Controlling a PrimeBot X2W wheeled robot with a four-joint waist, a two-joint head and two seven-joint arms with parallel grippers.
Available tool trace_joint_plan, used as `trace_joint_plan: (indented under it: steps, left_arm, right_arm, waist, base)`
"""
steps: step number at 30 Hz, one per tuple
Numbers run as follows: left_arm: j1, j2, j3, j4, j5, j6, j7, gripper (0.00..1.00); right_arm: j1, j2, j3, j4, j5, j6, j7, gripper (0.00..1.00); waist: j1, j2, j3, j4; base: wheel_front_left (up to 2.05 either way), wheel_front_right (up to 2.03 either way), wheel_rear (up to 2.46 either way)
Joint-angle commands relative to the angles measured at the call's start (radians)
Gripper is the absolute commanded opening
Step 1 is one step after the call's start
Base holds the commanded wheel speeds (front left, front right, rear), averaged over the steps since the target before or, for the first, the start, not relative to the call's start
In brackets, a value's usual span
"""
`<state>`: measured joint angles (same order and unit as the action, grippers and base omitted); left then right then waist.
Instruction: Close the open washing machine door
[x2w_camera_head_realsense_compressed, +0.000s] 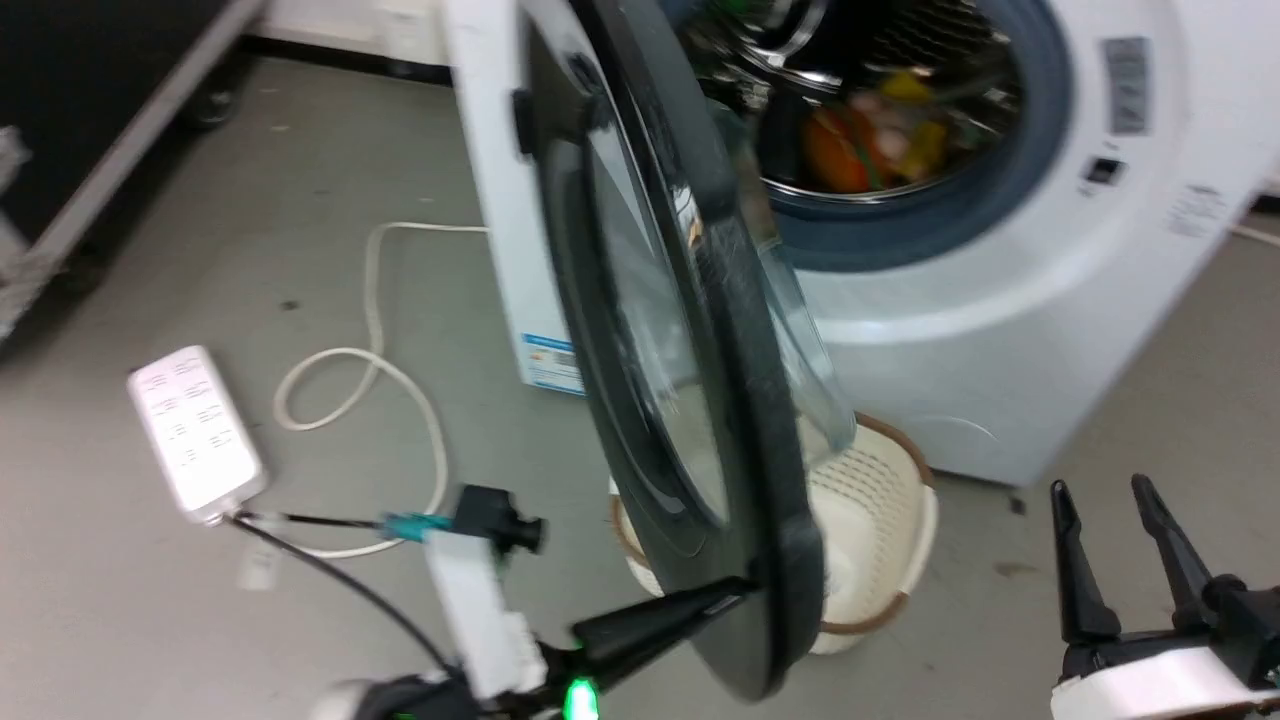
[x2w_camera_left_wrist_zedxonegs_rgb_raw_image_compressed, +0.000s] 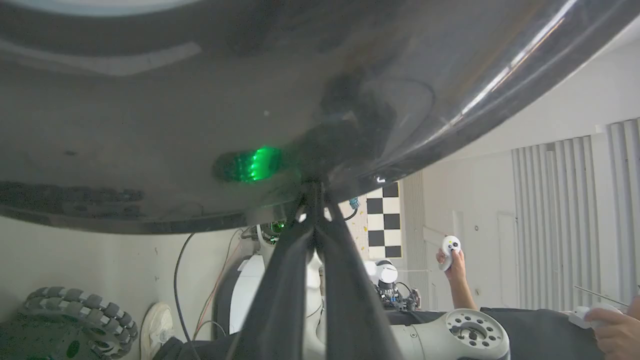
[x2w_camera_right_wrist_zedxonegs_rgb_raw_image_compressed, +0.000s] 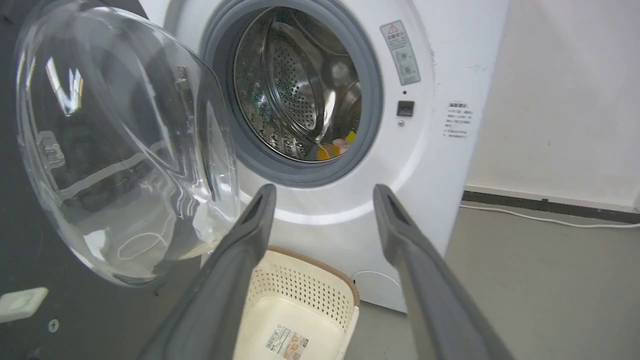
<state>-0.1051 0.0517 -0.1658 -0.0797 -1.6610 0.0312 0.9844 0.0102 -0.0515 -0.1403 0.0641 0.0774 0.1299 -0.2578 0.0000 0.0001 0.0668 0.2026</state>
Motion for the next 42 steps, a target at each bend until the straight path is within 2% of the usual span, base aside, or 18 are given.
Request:
trace_joint_plan:
  steps: [1, 2, 7, 12, 16, 20, 23, 27, 32, 36, 40, 41, 42]
  left_arm:
    - [-0.029, -0.001, -0.068, 0.053, -0.02, -0.037, -0.095, 0.0]
    - [-0.029, -0.001, -0.068, 0.053, -0.02, -0.037, -0.095, 0.0]
    - [-0.154, -0.001, -0.19, 0.206, -0.088, -0.097, -0.361, 0.0]
    - [-0.319, -0.001, -0.274, 0.331, -0.163, -0.141, -0.575, 0.0]
    - [-0.455, -0.001, -0.325, 0.417, -0.216, -0.157, -0.73, 0.0]
    - [-0.567, -0.001, -0.37, 0.471, -0.254, -0.161, -0.863, 0.0]
    - [-0.608, -0.001, -0.392, 0.476, -0.263, -0.161, -0.932, 0.0]
    - [-0.597, -0.001, -0.411, 0.467, -0.25, -0.162, -0.956, 0.0]
    - [-0.519, 0.016, -0.409, 0.412, -0.127, -0.162, -0.949, 0.0]
    - [-0.422, 0.094, -0.423, 0.311, 0.027, -0.162, -0.99, 0.0]
    - [-0.323, 0.214, -0.45, 0.238, 0.229, -0.162, -1.132, 0.0]
    - [-0.299, 0.242, -0.454, 0.232, 0.28, -0.162, -1.179, 0.09]
    - [-0.276, 0.271, -0.451, 0.232, 0.339, -0.162, -1.213, 0.33]
  right_arm:
    - [-0.023, 0.001, -0.006, 0.005, -0.001, 0.001, -0.004, 1.0]
    - [-0.023, 0.001, -0.006, 0.005, -0.001, 0.001, -0.004, 1.0]
    - [-0.043, 0.001, 0.012, 0.007, 0.003, 0.001, -0.004, 1.0]
    - [-0.059, 0.001, 0.022, 0.011, 0.017, 0.001, -0.004, 1.0]
    - [-0.073, 0.001, 0.033, 0.017, 0.033, 0.001, -0.004, 1.0]
    - [-0.077, 0.001, 0.038, 0.02, 0.045, 0.001, -0.004, 1.0]
    - [-0.078, 0.001, 0.042, 0.022, 0.05, 0.001, -0.004, 1.0]
    - [-0.074, 0.001, 0.037, 0.014, 0.046, 0.001, -0.004, 1.0]
    - [-0.054, 0.001, 0.02, -0.004, 0.029, 0.001, -0.004, 1.0]
    - [-0.027, 0.001, 0.007, -0.021, 0.018, 0.001, -0.004, 1.0]
    - [0.0, 0.001, 0.006, -0.042, 0.017, 0.001, -0.004, 1.0]
    - [0.007, 0.001, 0.009, -0.048, 0.017, 0.001, -0.004, 1.0]
    - [0.014, 0.001, 0.014, -0.054, 0.017, 0.001, -0.004, 1.0]
  waist:
    - [0.0, -0.0001, 0.043, -0.093]
    - [0.0, -0.0001, 0.043, -0.093]
    - [0.0, -0.0001, 0.09, -0.224]
    - [0.0, -0.0001, 0.145, -0.339]
    - [0.0, -0.0001, 0.182, -0.412]
    - [0.0, -0.0001, 0.201, -0.441]
    - [0.0, -0.0001, 0.2, -0.436]
    - [0.0, -0.0001, 0.172, -0.391]
    - [0.0, -0.0001, 0.114, -0.308]
    - [0.0, -0.0001, 0.057, -0.238]
    - [0.0, -0.0001, 0.007, -0.181]
    - [0.0, -0.0001, -0.004, -0.169]
    - [0.0, -0.0001, -0.013, -0.159]
  base:
    - [0.0, 0.0, 0.0]
    - [0.0, 0.0, 0.0]
    - [0.0, 0.0, 0.0]
    - [0.0, 0.0, 0.0]
    - [0.0, 0.0, 0.0]
    - [0.0, 0.0, 0.0]
    - [0.0, 0.0, 0.0]
    - [0.0, 0.0, 0.0]
    - [0.0, 0.0, 0.0]
    - [0.0, 0.0, 0.0]
    - [0.0, 0.0, 0.0]
    - [0.0, 0.0, 0.0]
    - [0.0, 0.0, 0.0]
